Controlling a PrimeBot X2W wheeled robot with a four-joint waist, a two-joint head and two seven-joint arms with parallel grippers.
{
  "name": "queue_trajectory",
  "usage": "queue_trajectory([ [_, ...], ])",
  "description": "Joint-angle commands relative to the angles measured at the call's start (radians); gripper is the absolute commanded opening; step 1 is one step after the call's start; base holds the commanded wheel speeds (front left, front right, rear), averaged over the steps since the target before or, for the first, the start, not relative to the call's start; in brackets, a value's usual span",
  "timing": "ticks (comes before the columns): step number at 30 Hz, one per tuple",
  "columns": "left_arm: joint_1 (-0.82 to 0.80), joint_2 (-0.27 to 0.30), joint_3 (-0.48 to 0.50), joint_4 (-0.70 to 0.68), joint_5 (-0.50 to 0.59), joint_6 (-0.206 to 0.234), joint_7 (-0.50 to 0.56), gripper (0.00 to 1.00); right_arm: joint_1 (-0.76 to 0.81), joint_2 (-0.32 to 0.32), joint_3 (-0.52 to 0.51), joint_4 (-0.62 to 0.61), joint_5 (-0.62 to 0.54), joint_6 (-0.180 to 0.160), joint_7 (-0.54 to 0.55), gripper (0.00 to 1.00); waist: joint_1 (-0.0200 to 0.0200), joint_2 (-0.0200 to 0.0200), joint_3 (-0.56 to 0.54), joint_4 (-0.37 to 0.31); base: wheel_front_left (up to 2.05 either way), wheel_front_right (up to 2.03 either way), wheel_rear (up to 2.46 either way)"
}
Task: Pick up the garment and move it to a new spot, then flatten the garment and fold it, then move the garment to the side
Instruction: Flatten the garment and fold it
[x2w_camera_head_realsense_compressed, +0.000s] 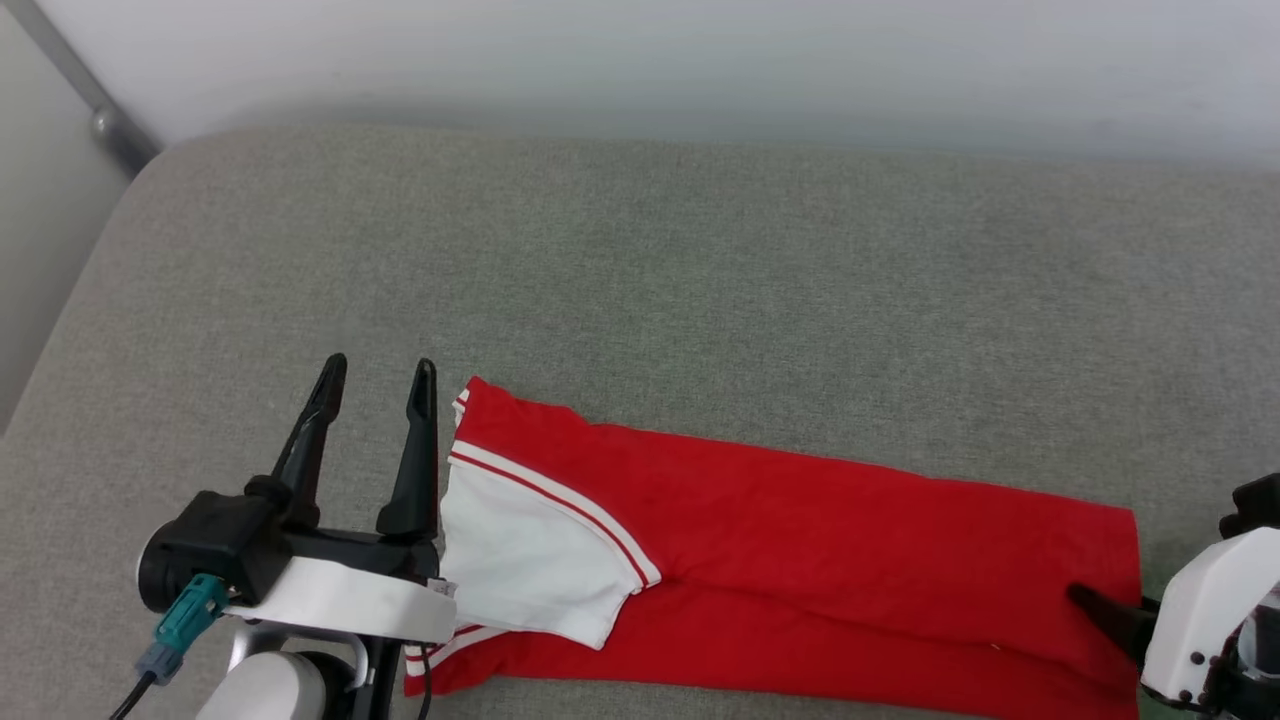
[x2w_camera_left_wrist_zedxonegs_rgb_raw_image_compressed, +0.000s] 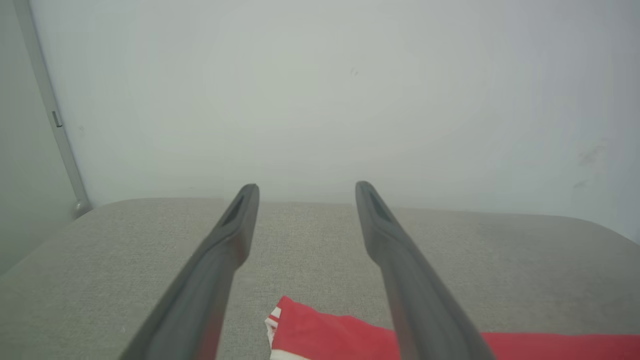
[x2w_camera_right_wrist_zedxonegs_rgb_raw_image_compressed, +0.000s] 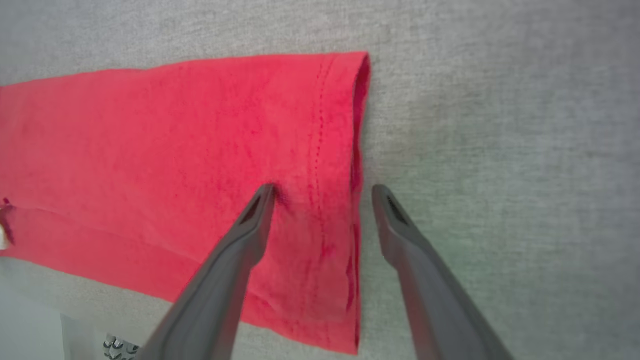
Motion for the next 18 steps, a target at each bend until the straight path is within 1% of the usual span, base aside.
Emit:
queue_trajectory([
  [1, -0.016, -0.009, -0.003, 0.002, 0.007, -0.006, -0.007, 1.0, -0.01, 0.006, 0.005, 0.016, 0.004, -0.001, 0.006, 1.0, -0.0001, 0.0, 0.025, 0.022, 0.0, 0.0, 0.0],
  [4, -0.018, -0.024, -0.005, 0.012, 0.012, -0.013, -0.012, 1.0, -0.009, 0.02, 0.007, 0.064, 0.016, -0.001, 0.014, 1.0, -0.0001, 0.0, 0.033, 0.032, 0.0, 0.0, 0.0],
  [8, -0.022, -0.03, -0.004, 0.027, 0.015, -0.021, -0.013, 1.0, -0.004, 0.034, 0.018, 0.113, 0.037, -0.001, 0.04, 1.0, -0.0001, 0.0, 0.036, 0.036, 0.0, 0.0, 0.0],
  [9, -0.023, -0.031, -0.003, 0.028, 0.016, -0.023, -0.014, 1.0, -0.005, 0.034, 0.024, 0.118, 0.045, -0.001, 0.044, 0.73, -0.0001, 0.0, 0.036, 0.035, 0.0, 0.0, 0.0],
  [10, -0.023, -0.029, -0.005, 0.032, 0.02, -0.025, -0.014, 1.0, -0.007, 0.033, 0.03, 0.119, 0.051, 0.0, 0.045, 0.34, -0.0001, 0.0, 0.036, 0.033, 0.0, 0.0, 0.0],
  [11, -0.023, -0.028, -0.005, 0.032, 0.022, -0.027, -0.015, 1.0, -0.011, 0.033, 0.034, 0.12, 0.058, 0.0, 0.048, 0.0, -0.0001, 0.0, 0.035, 0.031, 0.0, 0.0, 0.0],
  [18, -0.012, -0.015, -0.006, 0.038, 0.028, -0.026, -0.016, 1.0, -0.043, 0.0, 0.054, 0.109, 0.09, -0.001, 0.028, 0.0, -0.0001, 0.0, 0.018, 0.015, 0.0, 0.0, 0.0],
])
